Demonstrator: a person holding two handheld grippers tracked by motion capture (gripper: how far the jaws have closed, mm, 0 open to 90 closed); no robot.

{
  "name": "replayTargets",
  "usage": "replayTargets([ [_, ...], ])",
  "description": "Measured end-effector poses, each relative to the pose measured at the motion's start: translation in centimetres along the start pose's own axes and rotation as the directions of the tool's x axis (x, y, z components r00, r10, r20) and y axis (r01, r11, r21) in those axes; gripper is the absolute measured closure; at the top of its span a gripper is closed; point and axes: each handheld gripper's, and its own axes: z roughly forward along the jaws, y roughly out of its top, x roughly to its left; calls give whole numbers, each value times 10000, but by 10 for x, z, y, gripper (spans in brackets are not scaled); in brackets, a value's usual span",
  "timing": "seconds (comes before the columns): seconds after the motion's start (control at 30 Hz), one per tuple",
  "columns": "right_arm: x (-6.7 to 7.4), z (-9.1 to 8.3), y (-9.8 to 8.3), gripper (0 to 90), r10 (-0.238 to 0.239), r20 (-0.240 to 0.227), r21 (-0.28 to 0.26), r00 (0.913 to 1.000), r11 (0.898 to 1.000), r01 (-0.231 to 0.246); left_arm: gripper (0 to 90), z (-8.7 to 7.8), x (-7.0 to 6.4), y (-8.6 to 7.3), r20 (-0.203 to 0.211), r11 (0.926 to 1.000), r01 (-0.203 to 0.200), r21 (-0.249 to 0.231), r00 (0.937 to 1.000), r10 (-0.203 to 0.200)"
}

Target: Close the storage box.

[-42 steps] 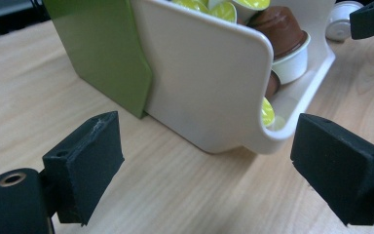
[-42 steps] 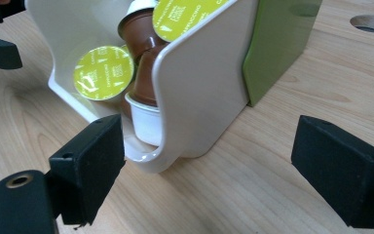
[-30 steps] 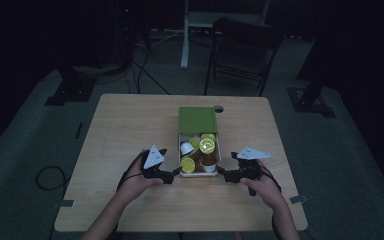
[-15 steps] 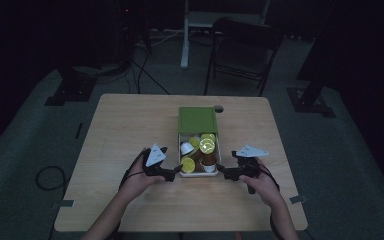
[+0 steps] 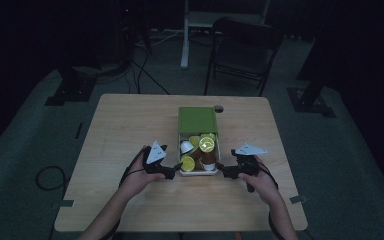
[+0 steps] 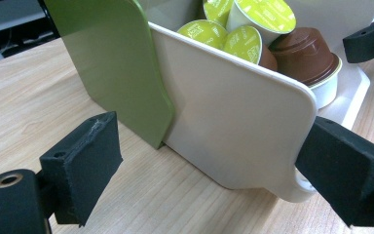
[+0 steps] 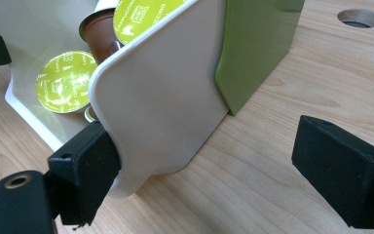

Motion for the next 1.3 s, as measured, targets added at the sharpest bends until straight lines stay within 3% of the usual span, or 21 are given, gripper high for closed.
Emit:
replayTargets([
  [0.83,-4,8,7,108,-91,182,80,9998,9999,90,111,6,10,3,-29,9999,95,49,10000,-95],
  [1.3,-9,12,11,108,98,286,22,9995,9999,-99,110,11,16,7,-106,9998,203,55,9997,-203],
])
